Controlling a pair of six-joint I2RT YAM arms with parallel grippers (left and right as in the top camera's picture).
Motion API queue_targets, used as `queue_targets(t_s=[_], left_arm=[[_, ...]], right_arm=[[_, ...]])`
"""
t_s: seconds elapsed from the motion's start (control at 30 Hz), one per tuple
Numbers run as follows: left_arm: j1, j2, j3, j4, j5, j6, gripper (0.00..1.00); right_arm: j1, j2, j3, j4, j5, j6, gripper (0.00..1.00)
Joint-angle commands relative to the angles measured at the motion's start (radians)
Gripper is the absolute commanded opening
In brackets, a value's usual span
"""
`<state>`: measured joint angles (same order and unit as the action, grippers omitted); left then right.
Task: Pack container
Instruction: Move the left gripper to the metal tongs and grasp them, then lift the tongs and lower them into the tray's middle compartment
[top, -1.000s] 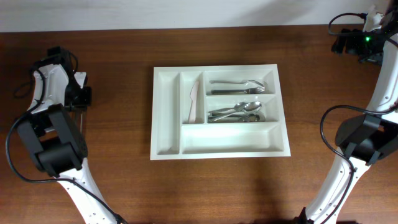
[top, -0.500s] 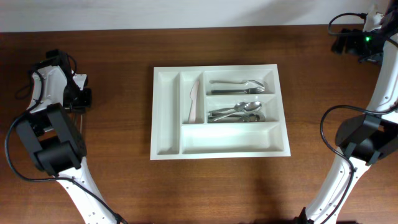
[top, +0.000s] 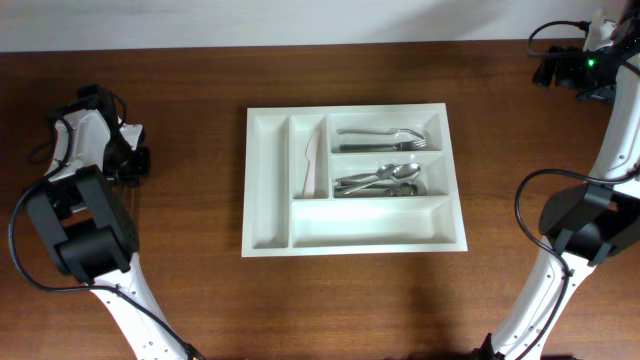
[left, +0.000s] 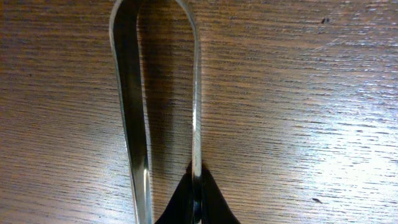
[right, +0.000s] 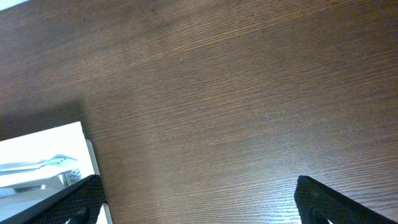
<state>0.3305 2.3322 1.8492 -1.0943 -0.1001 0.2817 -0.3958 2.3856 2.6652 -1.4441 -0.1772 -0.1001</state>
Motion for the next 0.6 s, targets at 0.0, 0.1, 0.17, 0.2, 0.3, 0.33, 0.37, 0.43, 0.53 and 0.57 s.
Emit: queue_targets(t_s=[0.0,0.1,0.17,0.2,0.3,0.33,0.37,0.43,0.53,0.57], left_arm=[[0.006,0.013,-0.005,-0.014,0.014,0.008,0.02],[0.006,0.013,0.043,-0.049,0.014,0.008,0.02],[0.006,0.013,0.092,-0.082,0.014,0.008,0.02],[0.005,0.013,0.125,-0.105,0.015,0.008,0.02],[0.003,0.013,0.233,-0.169,0.041,0.007,0.02],[0.003,0.013,0.257,-0.181,0.054,0.008,0.02],[0.003,0.013,0.331,-0.217,0.093,0.007,0.02],[-0.001,0.013,0.41,-0.257,0.138,0.007,0.02],[-0.014,0.013,0.503,-0.306,0.22,0.007,0.02],[-0.024,0.013,0.535,-0.326,0.256,0.008,0.02]], right_arm=[[0.003,-0.023,0.018,0.0,-0.002,0.012,0.99],[0.003,-0.023,0.018,0.0,-0.002,0.012,0.99],[0.003,-0.023,0.018,0.0,-0.002,0.012,0.99],[0.003,-0.023,0.018,0.0,-0.002,0.012,0.99],[0.003,-0.023,0.018,0.0,-0.002,0.012,0.99],[0.003,-0.023,0.018,0.0,-0.002,0.012,0.99],[0.003,-0.023,0.018,0.0,-0.002,0.012,0.99],[0.003,-0.023,0.018,0.0,-0.002,0.012,0.99],[0.003,-0.023,0.018,0.0,-0.002,0.012,0.99],[0.003,-0.023,0.018,0.0,-0.002,0.012,0.99]])
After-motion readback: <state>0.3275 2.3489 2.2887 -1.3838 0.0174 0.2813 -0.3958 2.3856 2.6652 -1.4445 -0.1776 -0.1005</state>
